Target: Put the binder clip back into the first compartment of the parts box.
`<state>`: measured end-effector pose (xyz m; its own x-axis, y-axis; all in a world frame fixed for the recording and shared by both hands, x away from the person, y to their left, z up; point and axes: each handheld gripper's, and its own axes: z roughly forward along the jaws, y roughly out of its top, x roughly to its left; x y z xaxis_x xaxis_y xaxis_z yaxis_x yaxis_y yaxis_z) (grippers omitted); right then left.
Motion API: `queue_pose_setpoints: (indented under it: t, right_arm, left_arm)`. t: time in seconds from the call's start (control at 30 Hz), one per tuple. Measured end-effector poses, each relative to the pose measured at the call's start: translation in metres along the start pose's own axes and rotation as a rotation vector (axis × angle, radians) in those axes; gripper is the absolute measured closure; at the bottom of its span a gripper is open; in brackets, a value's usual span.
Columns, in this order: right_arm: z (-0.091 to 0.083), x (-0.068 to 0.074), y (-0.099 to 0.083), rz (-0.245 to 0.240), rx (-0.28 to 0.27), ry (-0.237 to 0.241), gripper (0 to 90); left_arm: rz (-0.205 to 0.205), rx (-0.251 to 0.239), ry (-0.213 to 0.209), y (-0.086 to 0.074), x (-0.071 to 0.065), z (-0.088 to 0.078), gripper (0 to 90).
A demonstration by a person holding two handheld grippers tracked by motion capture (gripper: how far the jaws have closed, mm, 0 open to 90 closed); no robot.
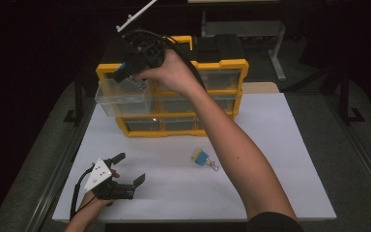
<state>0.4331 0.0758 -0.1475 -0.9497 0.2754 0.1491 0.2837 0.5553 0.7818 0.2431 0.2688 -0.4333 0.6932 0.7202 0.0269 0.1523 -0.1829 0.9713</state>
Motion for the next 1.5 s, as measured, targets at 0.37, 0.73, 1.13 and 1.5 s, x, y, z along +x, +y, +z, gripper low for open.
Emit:
queue_pose_setpoints:
  t: [0.37,0.73,1.13,1.5]
  right_arm:
    - [0.016,-0.002,-0.002,-0.009,0.045,0.001,48.7]
    - [0.025,0.0,-0.007,-0.037,0.074,0.003,45.3]
    - [0.009,0.005,-0.01,-0.066,0.037,-0.035,35.4]
    - [-0.028,0.006,-0.029,-0.052,-0.005,-0.082,29.6]
  left_arm:
    - [-0.001,0.0,-0.004,0.0,0.0,0.0,0.0]
    - [0.001,0.001,-0.008,0.0,-0.001,0.0,0.0]
    - [0.005,0.004,-0.009,-0.001,-0.001,0.001,0.0]
    - [0.011,0.014,-0.009,-0.001,-0.001,0.001,0.0]
